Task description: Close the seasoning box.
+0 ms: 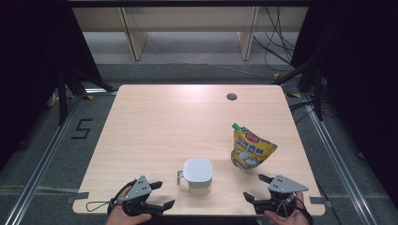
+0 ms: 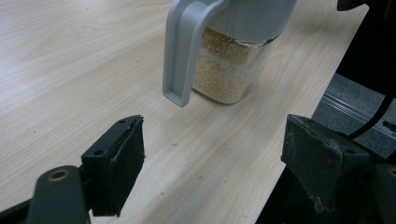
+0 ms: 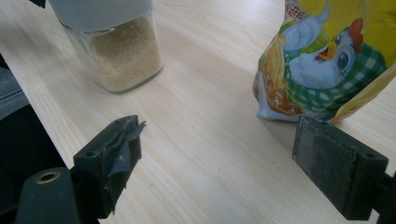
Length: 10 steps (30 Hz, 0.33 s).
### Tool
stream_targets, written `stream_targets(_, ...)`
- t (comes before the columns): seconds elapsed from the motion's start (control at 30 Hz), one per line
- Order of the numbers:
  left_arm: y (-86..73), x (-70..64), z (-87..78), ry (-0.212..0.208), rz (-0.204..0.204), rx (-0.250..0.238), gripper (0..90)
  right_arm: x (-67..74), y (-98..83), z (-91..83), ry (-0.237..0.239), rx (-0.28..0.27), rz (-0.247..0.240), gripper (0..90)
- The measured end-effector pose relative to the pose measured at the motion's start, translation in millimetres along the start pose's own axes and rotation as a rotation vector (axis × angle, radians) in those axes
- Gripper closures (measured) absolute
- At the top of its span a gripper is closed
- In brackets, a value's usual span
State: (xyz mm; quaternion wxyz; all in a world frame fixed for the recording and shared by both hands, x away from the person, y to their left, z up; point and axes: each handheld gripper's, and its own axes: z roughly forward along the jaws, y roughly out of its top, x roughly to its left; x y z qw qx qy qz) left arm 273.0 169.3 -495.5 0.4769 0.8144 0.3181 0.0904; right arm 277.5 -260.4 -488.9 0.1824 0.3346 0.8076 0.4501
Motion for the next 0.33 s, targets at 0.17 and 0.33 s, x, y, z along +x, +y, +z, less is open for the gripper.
stream_targets(0.17,-0.4,2.1,1.3,0.003,0.018,-0.012,20.7,0.8,-0.7,0.8,-0.002,0.021,-0.004,16.5)
stream_targets(0.33,-0.5,3.0,2.2,0.013,0.013,0.008,20.7,1.1,-1.6,2.4,0.008,0.042,0.008,16.6)
